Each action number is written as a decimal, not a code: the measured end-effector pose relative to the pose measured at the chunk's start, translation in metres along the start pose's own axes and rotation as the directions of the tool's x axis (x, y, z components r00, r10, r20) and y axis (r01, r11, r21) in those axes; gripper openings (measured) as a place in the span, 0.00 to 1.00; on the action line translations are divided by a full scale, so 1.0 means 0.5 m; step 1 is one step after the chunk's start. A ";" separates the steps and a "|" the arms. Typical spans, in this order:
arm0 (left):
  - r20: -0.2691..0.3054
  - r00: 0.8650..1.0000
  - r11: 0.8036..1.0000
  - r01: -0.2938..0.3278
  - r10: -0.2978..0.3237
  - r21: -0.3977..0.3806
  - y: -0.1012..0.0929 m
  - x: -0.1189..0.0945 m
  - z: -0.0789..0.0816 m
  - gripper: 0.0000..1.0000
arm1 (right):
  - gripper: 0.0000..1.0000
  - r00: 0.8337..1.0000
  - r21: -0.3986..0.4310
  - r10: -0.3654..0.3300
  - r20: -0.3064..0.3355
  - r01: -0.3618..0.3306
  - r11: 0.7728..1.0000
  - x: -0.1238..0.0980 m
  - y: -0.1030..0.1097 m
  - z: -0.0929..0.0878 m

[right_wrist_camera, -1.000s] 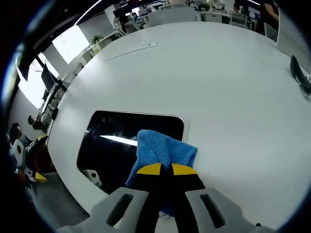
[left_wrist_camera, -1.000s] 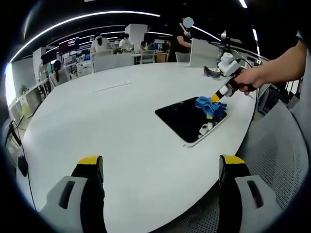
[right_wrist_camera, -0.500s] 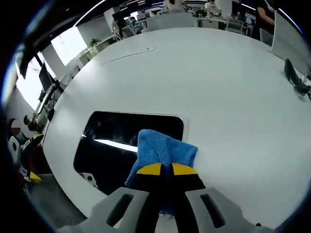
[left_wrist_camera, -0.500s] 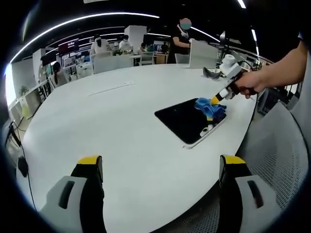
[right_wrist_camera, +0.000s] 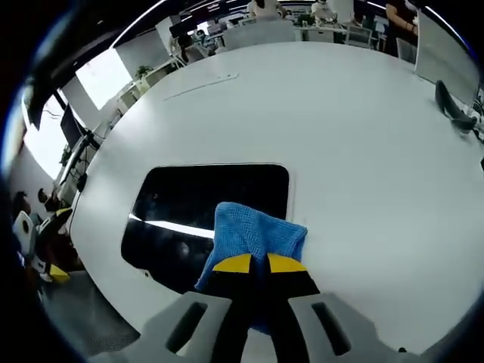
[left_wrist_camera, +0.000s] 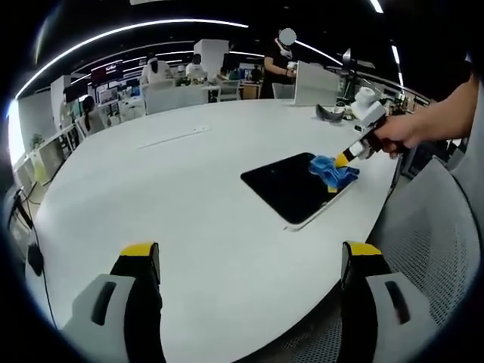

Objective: Wipe the mirror surface with the cleaning cloth until all visible marks leave the cleaned area.

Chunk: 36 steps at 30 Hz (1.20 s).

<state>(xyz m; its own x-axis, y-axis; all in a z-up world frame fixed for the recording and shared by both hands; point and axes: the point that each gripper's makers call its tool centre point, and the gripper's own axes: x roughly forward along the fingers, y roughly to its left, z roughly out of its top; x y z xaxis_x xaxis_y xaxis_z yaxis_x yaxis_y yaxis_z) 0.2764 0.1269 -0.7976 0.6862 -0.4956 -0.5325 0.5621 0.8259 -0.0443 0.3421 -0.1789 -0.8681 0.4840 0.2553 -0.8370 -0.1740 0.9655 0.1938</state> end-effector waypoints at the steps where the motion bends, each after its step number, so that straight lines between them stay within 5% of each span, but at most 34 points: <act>1: -0.001 1.000 1.000 0.000 0.000 -0.001 0.000 0.000 -0.001 0.99 | 0.00 1.000 0.005 -0.002 0.001 0.002 1.000 -0.001 0.000 -0.002; 36: -0.019 1.000 1.000 -0.006 0.006 -0.005 0.001 0.001 -0.008 0.99 | 0.01 0.999 0.073 0.008 -0.031 -0.006 0.997 -0.026 0.016 -0.051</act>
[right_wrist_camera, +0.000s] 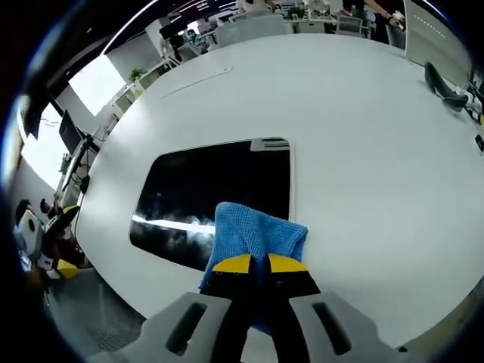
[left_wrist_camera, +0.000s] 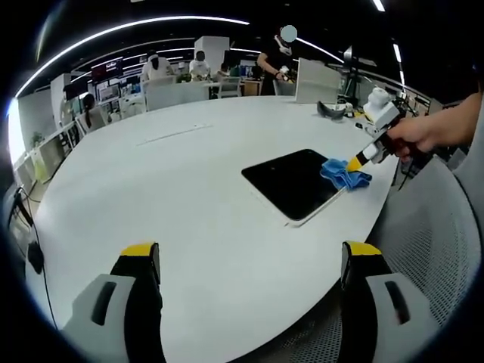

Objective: Wipe the mirror surface with the cleaning cloth until all visible marks leave the cleaned area.

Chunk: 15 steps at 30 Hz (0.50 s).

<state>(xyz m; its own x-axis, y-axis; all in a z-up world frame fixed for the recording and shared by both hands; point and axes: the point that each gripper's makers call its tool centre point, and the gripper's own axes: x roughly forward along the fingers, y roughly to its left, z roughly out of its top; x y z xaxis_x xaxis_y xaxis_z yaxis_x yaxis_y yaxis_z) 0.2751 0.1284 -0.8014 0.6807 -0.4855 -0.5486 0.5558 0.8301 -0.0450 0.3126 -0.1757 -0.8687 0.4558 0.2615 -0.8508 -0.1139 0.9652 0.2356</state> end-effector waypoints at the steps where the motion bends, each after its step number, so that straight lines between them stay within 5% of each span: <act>1: 0.000 1.000 1.000 -0.001 0.001 0.000 0.001 0.000 0.000 0.99 | 0.01 1.000 0.012 0.000 0.000 0.000 1.000 0.000 0.000 0.000; 15: 0.001 1.000 1.000 -0.002 0.002 -0.002 0.001 0.000 0.000 0.98 | 0.00 1.000 0.060 0.001 0.009 -0.002 0.998 -0.001 0.000 0.002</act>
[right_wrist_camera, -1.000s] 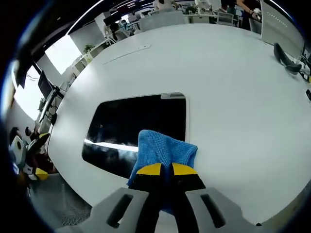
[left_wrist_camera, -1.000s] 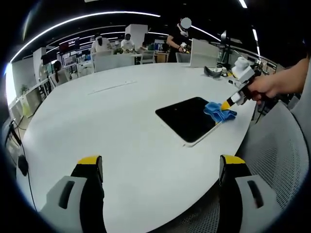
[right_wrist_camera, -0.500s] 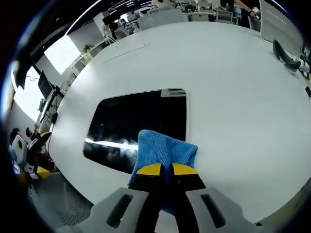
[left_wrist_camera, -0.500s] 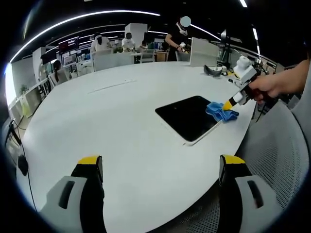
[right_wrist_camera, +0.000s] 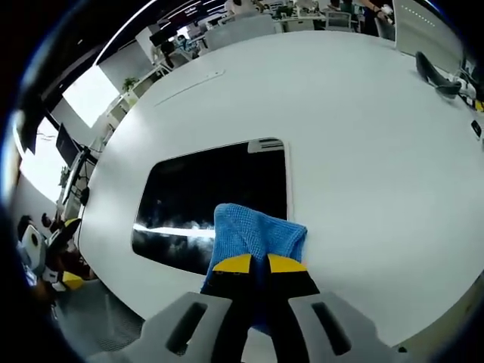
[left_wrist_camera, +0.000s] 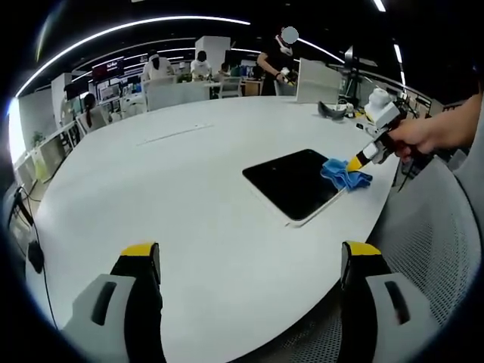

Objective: Wipe the mirror surface with the cleaning cloth until all visible marks leave the cleaned area.

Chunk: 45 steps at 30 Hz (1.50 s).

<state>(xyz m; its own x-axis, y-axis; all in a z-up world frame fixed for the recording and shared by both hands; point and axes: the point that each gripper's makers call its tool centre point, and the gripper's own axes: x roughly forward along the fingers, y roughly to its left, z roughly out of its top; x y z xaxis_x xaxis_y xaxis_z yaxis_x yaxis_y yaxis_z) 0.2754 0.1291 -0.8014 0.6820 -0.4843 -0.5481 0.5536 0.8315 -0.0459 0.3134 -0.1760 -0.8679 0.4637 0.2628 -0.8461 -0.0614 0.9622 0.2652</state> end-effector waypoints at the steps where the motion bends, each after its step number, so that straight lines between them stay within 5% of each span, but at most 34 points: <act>1: 0.001 1.000 1.000 0.000 0.000 0.000 0.000 0.000 0.000 0.98 | 0.00 1.000 0.002 0.000 0.000 0.000 1.000 0.000 0.000 0.000; 19: 0.006 1.000 1.000 -0.002 0.002 -0.001 0.001 0.000 0.002 0.98 | 0.00 1.000 0.030 0.011 -0.002 -0.011 0.999 0.005 0.018 0.000; 45: 0.003 1.000 1.000 0.006 -0.006 -0.003 -0.001 0.001 0.000 0.98 | 0.00 0.998 -0.006 0.058 -0.022 -0.058 0.998 0.036 0.109 0.003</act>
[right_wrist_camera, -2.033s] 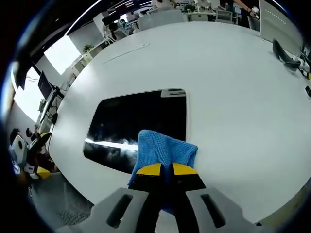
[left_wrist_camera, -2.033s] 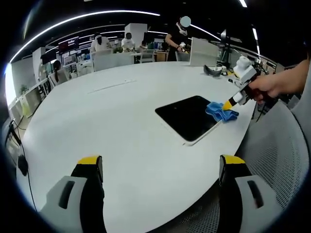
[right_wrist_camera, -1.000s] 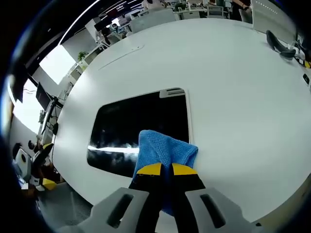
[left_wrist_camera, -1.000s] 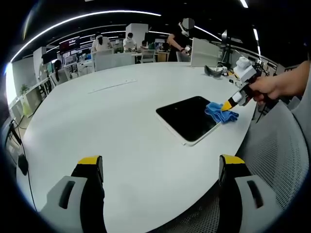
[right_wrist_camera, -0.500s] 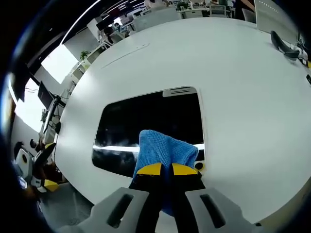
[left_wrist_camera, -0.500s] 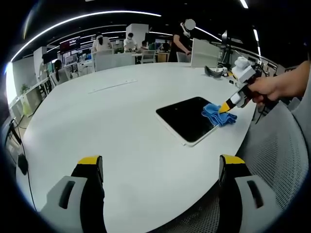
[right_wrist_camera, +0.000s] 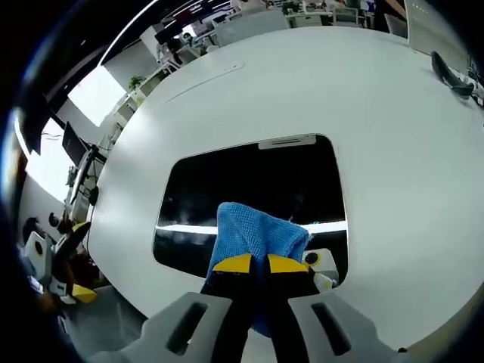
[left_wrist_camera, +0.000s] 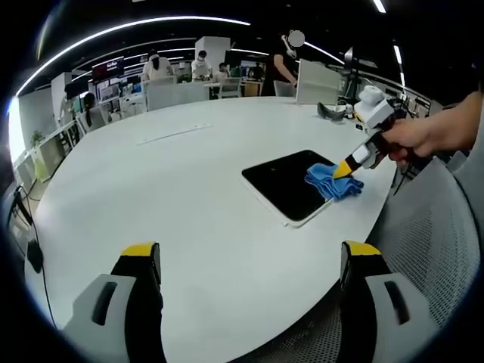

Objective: Wipe the mirror surface with the cleaning cloth until all visible marks leave the cleaned area.

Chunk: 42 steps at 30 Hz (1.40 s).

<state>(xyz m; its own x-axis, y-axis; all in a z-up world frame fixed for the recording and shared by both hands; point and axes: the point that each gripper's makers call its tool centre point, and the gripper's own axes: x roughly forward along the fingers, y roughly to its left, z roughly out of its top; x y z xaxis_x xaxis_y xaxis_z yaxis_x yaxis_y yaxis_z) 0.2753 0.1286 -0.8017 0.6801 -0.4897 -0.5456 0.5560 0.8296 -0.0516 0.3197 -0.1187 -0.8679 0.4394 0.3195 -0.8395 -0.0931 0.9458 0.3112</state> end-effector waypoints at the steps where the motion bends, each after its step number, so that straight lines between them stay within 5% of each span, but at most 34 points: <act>1: 0.000 1.000 1.000 0.001 -0.001 0.000 0.000 0.000 0.000 0.98 | 0.00 1.000 -0.001 0.001 0.000 -0.001 1.000 0.001 0.002 0.000; 42: 0.019 1.000 0.999 0.024 -0.023 -0.032 -0.005 0.001 0.005 0.99 | 0.00 0.998 -0.039 0.064 -0.020 -0.064 0.997 0.039 0.106 0.002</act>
<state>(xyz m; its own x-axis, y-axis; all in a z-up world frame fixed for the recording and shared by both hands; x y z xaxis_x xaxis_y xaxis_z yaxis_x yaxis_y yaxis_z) 0.2754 0.1254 -0.7999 0.6758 -0.5136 -0.5287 0.5563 0.8259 -0.0912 0.3243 -0.0625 -0.8676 0.4143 0.3801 -0.8270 -0.1556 0.9248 0.3472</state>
